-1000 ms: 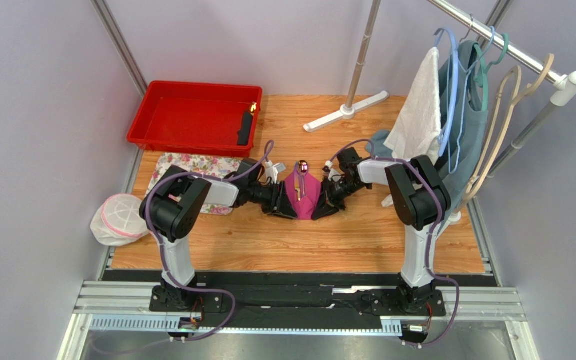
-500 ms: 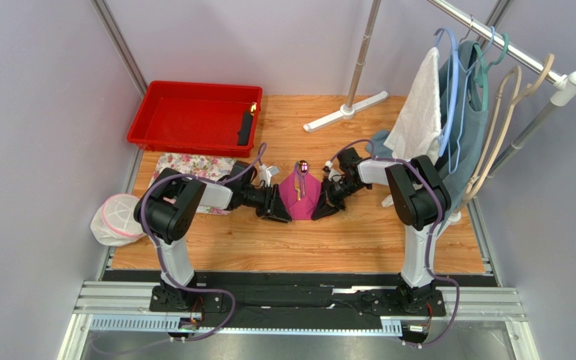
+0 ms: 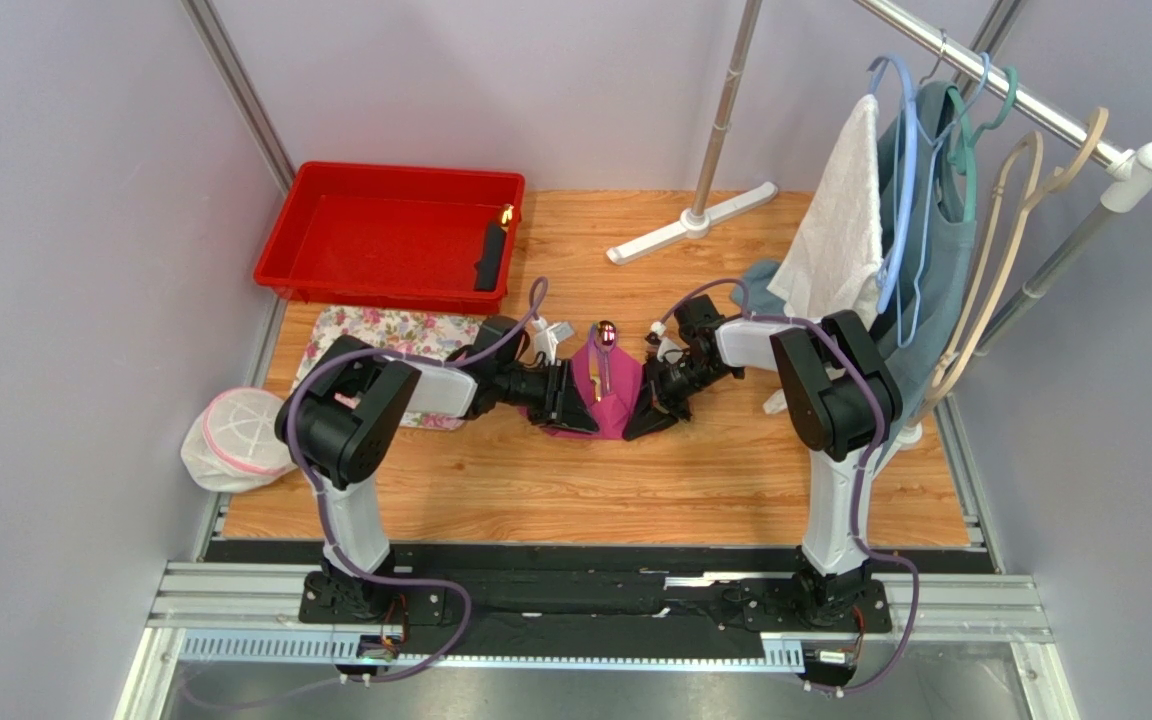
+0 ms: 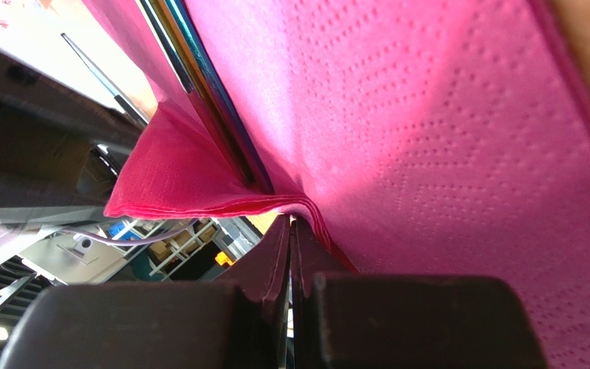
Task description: Place the utensils on the paper napkin and roll it up
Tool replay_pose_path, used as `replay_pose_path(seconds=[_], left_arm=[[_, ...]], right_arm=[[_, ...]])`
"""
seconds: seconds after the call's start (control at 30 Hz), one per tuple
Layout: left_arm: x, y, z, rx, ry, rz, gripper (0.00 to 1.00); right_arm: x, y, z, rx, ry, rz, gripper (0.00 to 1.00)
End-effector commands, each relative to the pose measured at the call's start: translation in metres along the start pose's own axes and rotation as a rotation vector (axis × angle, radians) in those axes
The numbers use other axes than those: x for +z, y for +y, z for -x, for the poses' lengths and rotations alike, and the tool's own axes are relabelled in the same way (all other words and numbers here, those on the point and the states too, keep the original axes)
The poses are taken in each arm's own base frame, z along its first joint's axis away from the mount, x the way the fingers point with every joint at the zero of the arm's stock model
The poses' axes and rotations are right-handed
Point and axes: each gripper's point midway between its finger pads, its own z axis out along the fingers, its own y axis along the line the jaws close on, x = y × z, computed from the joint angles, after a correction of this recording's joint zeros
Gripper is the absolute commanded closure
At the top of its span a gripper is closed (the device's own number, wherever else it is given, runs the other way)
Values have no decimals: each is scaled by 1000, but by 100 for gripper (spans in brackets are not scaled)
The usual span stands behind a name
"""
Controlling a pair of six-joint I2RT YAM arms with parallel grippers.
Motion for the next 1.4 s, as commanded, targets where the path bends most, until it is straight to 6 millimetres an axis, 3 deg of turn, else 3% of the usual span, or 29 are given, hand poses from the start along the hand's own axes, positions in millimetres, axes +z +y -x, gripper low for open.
replay_pose_path(seconds=[0.0, 0.13, 0.23, 0.3, 0.53, 0.8, 0.93, 1.0, 1.13, 1.2, 1.37], left_arm=[[3, 20, 5, -49, -23, 51, 66], [0, 35, -8, -83, 6, 90, 77], [-5, 46, -14, -115, 8, 124, 94], [-7, 52, -18, -124, 17, 147, 100], [-15, 66, -23, -158, 19, 188, 100], [-16, 65, -23, -157, 21, 182, 100], [-18, 42, -12, -95, -6, 89, 98], [-19, 22, -1, -30, -39, 18, 86], [-20, -17, 13, 92, -69, -67, 77], [-13, -31, 16, 126, -62, -91, 76], [14, -42, 25, 127, -61, -95, 75]], right_arm=[[1, -8, 5, -9, -27, -40, 97], [1, -10, 6, -13, -25, -51, 97], [0, -13, 5, -15, -24, -64, 97], [-3, -15, 7, -17, -29, -70, 96], [-15, -30, 7, -2, -26, -103, 94], [-23, -40, 6, 5, -26, -114, 93], [-21, -35, 9, 14, -30, -90, 93], [-21, -33, 12, 15, -37, -82, 93], [-20, -30, 13, 24, -35, -70, 94], [-20, -29, 13, 25, -36, -66, 94], [-20, -27, 13, 22, -37, -62, 94]])
